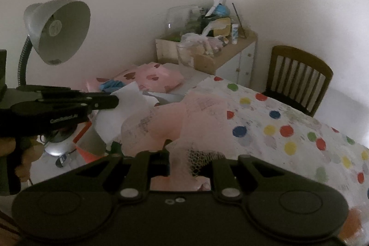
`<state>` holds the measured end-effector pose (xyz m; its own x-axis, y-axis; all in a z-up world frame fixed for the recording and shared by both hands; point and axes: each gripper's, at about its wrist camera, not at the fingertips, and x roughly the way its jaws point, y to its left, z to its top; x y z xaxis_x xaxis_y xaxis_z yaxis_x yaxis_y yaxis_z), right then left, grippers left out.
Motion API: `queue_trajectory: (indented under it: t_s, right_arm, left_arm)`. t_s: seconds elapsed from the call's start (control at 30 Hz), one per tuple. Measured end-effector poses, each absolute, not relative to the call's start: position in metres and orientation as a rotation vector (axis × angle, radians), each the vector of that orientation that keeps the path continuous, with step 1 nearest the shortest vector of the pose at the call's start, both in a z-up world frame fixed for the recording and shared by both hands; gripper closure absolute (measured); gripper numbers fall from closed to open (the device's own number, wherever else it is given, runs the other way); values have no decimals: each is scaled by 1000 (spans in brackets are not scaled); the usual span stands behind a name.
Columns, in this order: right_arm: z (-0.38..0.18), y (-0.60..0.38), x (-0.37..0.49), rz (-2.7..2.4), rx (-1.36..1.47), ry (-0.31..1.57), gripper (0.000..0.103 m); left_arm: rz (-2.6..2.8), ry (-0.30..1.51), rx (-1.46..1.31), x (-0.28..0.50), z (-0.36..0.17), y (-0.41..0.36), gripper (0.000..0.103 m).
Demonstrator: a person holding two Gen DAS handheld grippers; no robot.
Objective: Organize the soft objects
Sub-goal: 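Carry the napkin and puff with both grippers over the box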
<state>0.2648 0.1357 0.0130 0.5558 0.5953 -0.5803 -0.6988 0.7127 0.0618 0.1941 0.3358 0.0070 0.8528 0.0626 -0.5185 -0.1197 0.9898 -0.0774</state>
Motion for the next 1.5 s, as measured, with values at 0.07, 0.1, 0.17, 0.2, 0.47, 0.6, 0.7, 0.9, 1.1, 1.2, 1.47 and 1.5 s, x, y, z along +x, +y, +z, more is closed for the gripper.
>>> queue_trajectory:
  t_s: [0.07, 0.1, 0.17, 0.2, 0.47, 0.6, 0.7, 0.9, 1.1, 1.2, 1.47, 1.5]
  right_arm:
    - [10, 149, 270, 772, -195, 612, 90]
    - [8, 155, 273, 770, -198, 614, 90]
    - [6, 165, 279, 773, -203, 616, 90]
    - [4, 171, 282, 772, -210, 617, 90]
    - [-11, 208, 308, 746, -244, 640, 88]
    - [-22, 224, 322, 724, -261, 661, 88]
    - [-29, 233, 331, 723, -265, 672, 87]
    - [-46, 245, 343, 694, -296, 707, 84]
    - [-56, 250, 345, 691, -310, 722, 81]
    - [-58, 253, 344, 686, -320, 728, 78]
    - [-58, 251, 341, 686, -315, 748, 63]
    - [-58, 251, 340, 686, -316, 750, 61]
  left_arm:
    - [111, 551, -104, 197, 3, 346, 97]
    - [117, 556, -104, 198, 1, 351, 97]
    - [122, 567, -101, 200, -3, 359, 97]
    - [128, 574, -98, 202, -5, 363, 97]
    - [135, 621, -85, 211, -24, 381, 97]
    - [127, 654, -76, 216, -35, 384, 97]
    - [122, 674, -68, 217, -43, 384, 97]
    - [117, 717, -66, 215, -56, 386, 97]
    - [109, 753, -92, 211, -67, 388, 97]
    - [98, 775, -117, 212, -72, 388, 97]
    - [102, 826, -159, 215, -81, 388, 97]
    - [103, 831, -166, 216, -81, 388, 97]
